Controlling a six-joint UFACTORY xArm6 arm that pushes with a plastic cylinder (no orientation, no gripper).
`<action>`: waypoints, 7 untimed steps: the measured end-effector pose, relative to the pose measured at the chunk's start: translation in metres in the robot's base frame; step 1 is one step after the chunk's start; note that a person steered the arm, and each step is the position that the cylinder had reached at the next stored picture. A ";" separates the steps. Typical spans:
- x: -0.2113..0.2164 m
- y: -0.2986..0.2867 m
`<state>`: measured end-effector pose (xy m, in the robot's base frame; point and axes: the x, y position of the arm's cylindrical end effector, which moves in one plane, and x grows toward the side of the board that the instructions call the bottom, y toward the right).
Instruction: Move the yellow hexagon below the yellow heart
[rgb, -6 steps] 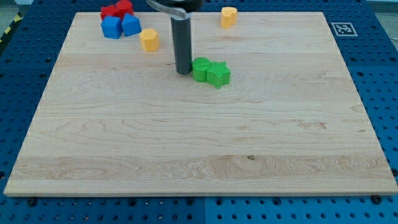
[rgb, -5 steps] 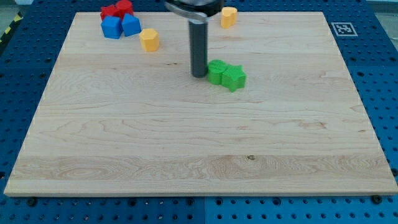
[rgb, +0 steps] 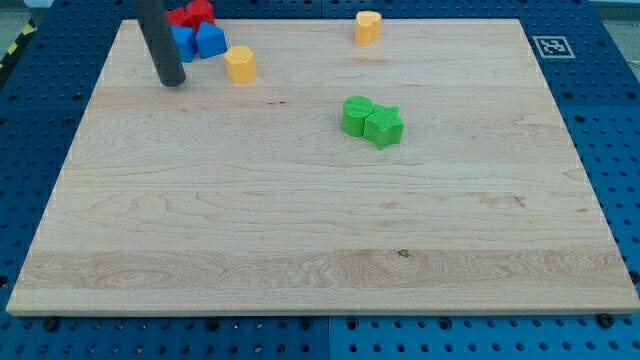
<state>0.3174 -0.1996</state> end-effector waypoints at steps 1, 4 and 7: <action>-0.008 0.014; -0.017 0.091; -0.027 0.134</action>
<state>0.2905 -0.0652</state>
